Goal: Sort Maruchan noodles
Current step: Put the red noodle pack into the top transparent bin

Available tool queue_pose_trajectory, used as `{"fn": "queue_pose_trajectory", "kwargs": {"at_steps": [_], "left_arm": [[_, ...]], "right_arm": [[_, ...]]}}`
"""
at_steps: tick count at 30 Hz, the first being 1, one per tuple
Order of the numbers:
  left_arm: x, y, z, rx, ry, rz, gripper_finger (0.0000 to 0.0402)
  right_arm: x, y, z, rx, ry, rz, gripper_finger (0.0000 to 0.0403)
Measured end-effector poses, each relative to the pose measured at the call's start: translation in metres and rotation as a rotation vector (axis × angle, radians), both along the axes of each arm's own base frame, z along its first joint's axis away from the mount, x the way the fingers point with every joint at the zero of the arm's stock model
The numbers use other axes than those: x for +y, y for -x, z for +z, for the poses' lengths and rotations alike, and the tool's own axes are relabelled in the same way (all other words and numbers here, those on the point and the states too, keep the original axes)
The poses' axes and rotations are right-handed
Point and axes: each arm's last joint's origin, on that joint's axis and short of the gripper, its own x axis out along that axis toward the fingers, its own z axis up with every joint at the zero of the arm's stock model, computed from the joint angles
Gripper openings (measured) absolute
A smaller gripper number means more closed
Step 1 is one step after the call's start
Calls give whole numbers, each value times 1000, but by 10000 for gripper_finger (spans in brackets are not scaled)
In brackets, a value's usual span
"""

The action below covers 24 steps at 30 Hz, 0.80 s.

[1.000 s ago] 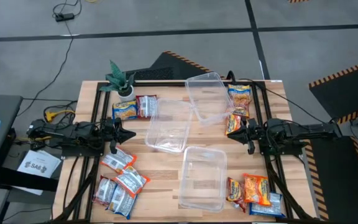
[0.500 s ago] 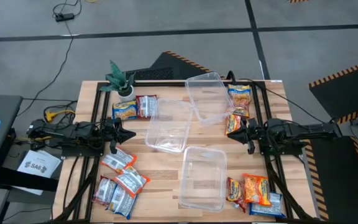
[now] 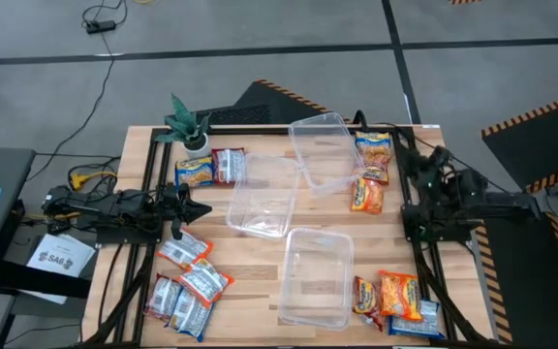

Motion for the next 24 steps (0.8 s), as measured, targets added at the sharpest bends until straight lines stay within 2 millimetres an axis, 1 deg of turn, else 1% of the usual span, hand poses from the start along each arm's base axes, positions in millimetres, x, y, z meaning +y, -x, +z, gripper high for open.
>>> {"fn": "queue_pose_trajectory", "kwargs": {"at_steps": [2,5,7,10,13,16,19,22,24], "left_arm": [[0,0,0,0,0,0,0],[0,0,0,0,0,0,0],[0,0,0,0,0,0,0],[0,0,0,0,0,0,0],[0,0,0,0,0,0,0],[0,0,0,0,0,0,0],[0,0,0,0,0,0,0],[0,0,0,0,0,0,0],[0,0,0,0,0,0,0]], "right_arm": [[-8,-3,12,167,-130,-87,57],[-22,-1,18,427,-378,-298,56],[-32,0,21,567,-503,-398,56],[-51,-3,22,703,-644,-415,58],[-76,-9,11,786,-773,-351,70],[-103,-5,-8,840,-973,-343,101],[-125,3,-21,848,-1092,-309,150],[-141,7,-33,835,-1189,-217,203],[-147,8,-41,849,-1237,-183,235]]}}
